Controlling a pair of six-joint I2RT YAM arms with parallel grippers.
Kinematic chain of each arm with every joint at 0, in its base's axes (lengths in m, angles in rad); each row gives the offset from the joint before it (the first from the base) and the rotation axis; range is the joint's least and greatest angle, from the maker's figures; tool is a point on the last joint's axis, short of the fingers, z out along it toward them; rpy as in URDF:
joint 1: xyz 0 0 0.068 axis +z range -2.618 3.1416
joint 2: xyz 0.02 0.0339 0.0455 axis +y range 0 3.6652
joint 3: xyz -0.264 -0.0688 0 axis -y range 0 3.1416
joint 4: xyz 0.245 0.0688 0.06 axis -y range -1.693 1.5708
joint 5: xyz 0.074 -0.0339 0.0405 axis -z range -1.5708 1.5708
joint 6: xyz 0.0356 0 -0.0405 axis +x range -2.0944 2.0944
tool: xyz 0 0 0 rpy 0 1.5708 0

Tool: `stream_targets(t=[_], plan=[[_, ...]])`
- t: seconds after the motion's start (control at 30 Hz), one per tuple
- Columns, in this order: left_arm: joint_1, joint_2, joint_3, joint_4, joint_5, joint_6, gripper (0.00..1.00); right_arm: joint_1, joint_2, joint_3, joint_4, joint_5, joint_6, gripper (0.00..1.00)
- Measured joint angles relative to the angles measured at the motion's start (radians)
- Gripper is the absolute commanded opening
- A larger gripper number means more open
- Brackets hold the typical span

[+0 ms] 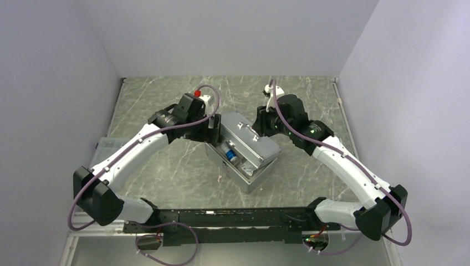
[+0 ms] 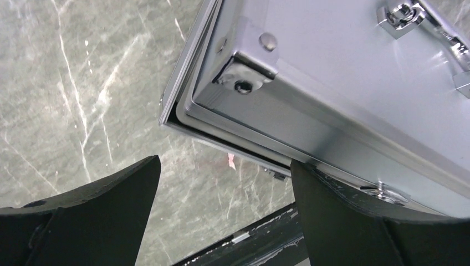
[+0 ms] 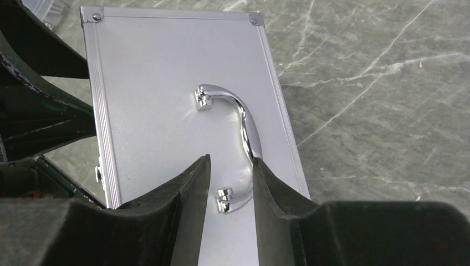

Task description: Organize the medicine kit

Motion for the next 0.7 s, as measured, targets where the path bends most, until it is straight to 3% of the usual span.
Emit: stream_targets(t=[0.7], plan=[[0.0,-0.099,-0.155,0.04,-0.037,-0.02,0.95,0.064,-0.044,-0.08,-0.005,0.002,0.007,0.38]])
